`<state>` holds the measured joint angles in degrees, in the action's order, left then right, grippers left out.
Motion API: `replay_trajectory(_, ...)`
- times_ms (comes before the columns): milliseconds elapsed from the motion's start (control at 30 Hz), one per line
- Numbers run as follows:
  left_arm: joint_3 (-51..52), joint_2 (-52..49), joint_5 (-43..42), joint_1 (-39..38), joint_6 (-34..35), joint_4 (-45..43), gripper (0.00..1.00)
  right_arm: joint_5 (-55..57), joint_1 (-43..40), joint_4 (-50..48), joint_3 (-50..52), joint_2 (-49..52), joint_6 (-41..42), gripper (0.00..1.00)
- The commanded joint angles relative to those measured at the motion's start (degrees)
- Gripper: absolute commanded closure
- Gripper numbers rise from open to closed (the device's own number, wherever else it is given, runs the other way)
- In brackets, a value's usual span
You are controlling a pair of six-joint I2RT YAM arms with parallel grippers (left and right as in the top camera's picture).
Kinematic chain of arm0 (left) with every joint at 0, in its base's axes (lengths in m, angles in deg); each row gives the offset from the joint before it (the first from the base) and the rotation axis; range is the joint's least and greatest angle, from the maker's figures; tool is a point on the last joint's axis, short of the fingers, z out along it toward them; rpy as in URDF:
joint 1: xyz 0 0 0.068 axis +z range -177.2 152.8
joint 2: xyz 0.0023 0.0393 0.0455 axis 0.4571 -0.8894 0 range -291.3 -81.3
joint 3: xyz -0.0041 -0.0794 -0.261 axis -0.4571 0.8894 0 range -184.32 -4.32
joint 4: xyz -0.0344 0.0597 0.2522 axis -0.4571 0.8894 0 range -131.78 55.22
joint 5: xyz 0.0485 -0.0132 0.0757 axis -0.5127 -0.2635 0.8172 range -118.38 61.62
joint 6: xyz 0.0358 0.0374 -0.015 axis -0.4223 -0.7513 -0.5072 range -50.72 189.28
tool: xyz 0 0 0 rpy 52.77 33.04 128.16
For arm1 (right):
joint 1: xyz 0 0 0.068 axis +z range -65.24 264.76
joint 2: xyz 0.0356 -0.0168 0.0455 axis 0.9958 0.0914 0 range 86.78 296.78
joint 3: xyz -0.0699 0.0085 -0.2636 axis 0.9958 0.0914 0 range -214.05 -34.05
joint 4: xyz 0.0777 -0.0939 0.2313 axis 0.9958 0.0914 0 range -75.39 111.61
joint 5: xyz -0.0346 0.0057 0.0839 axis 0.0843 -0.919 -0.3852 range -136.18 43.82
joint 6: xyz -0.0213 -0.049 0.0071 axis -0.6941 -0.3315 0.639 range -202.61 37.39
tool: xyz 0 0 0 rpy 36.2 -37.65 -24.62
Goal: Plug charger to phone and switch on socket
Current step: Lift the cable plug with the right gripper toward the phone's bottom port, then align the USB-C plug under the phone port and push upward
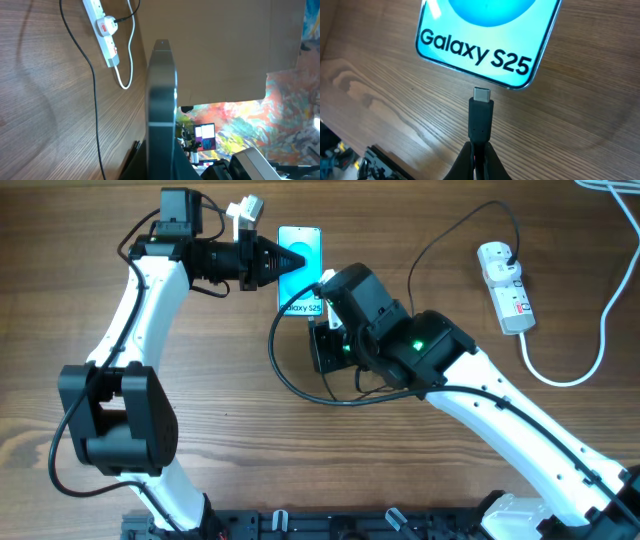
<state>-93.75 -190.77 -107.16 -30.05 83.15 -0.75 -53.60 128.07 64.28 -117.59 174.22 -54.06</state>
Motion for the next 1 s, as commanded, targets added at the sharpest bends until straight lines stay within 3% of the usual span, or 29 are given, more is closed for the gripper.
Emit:
replay_trajectory(0, -0.6, 1.8, -2.8, 0.1, 0.3, -1.0, 0.96, -0.6, 0.0, -0.8, -0.2, 1.0, 1.6, 0.96)
replay_trajectory(467, -0.6, 1.8, -3.9, -1.8, -0.2, -4.5, 0.96, -3.5, 0.0, -2.0, -0.2, 2.4, 2.9, 0.96)
replay_trajectory(967, -0.6, 1.8, -3.8, -1.9, -0.2, -4.5, 0.96, 1.4, 0.0, -1.1, -0.2, 2.4, 3.0, 0.96)
